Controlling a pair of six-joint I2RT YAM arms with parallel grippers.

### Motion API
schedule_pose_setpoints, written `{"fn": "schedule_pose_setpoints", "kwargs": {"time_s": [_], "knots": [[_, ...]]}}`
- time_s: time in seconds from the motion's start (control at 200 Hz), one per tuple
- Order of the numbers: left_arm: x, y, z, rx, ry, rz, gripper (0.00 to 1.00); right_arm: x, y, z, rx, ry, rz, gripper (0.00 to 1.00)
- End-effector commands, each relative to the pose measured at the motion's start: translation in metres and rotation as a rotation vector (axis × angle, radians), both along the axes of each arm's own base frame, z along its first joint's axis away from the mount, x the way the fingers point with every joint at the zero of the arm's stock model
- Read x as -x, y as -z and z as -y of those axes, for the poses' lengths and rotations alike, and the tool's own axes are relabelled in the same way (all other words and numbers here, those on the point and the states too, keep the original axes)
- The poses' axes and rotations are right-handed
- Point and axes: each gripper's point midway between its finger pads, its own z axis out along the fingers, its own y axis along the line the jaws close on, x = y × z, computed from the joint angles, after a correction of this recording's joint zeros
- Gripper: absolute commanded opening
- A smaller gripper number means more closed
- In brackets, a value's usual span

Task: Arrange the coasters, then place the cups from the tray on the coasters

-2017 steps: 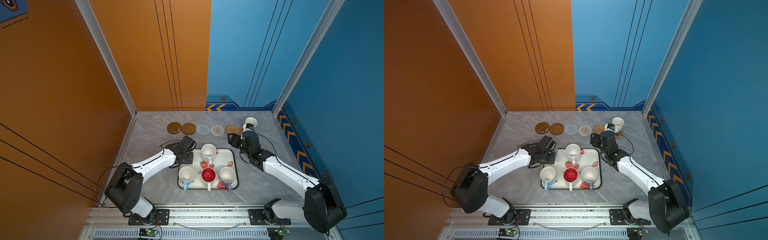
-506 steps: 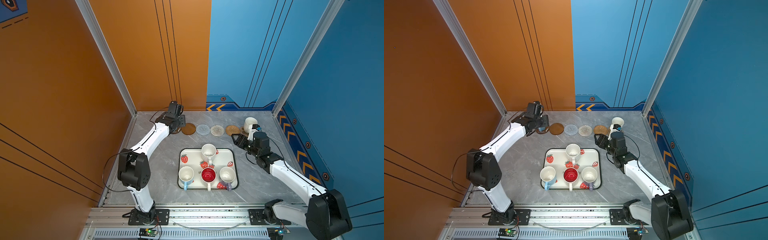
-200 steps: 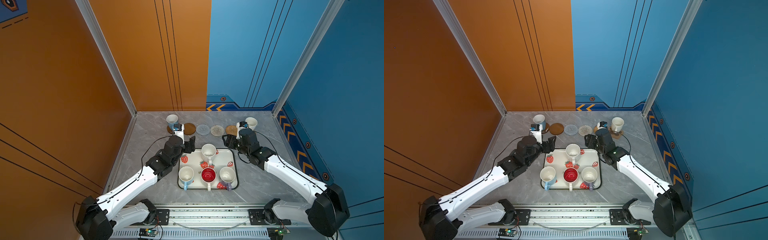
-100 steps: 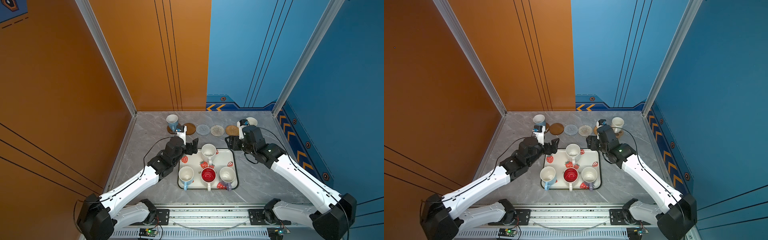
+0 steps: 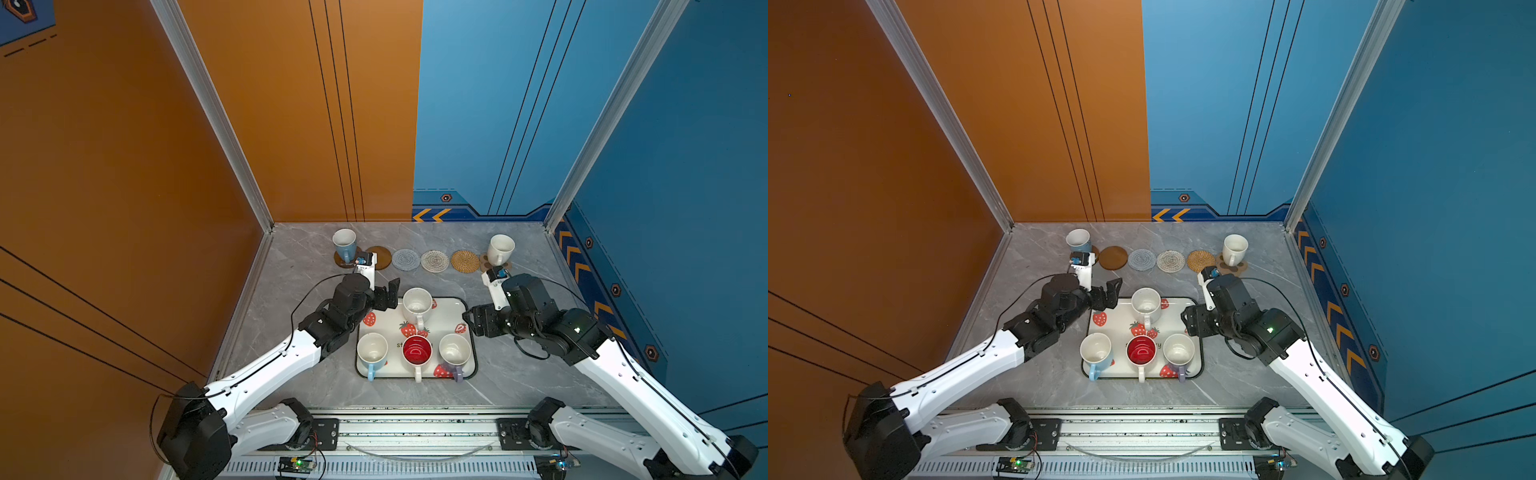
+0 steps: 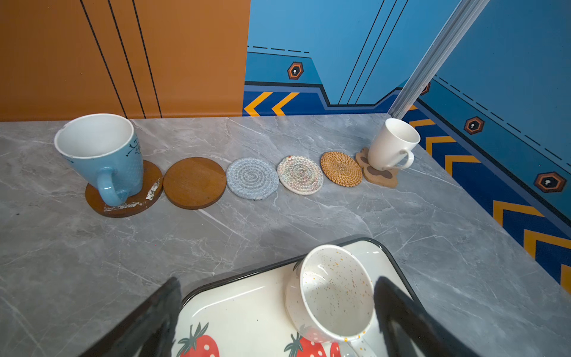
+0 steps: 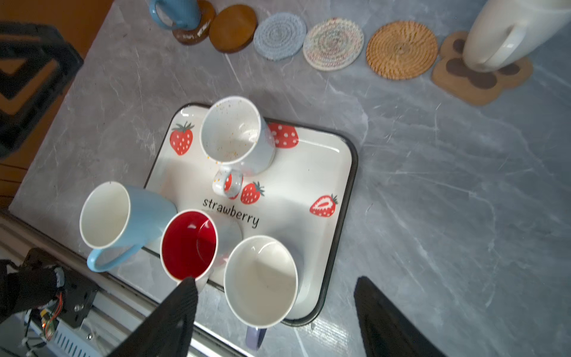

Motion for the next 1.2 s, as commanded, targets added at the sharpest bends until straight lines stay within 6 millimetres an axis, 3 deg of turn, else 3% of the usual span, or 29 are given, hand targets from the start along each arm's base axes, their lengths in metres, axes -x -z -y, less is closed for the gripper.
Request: {"fn": "schedule_pose_setpoints", "kwargs": {"time_s": [0.0, 0.22, 0.581, 0.901, 1.197], "knots": [[-0.001, -0.002, 0.004, 0.014, 0.022, 0.014, 0.98, 0.037, 0.031, 0.003, 0.007, -0.019, -0.157, 0.79], [-0.001, -0.001, 0.003, 0.017, 0.022, 0.015, 0.98, 0.071, 0.054, 0.003, 0.013, -0.016, -0.213, 0.78], [0.001, 0.0, 0.001, 0.024, 0.021, 0.021, 0.99, 0.092, 0.085, 0.0, 0.051, 0.023, -0.229, 0.79], [0.004, -0.001, -0.004, 0.029, 0.014, 0.029, 0.99, 0.09, 0.106, -0.025, 0.04, 0.012, -0.238, 0.79], [0.006, -0.003, -0.009, 0.035, 0.006, 0.039, 1.0, 0.076, 0.122, -0.025, 0.056, 0.128, -0.173, 0.75]]}}
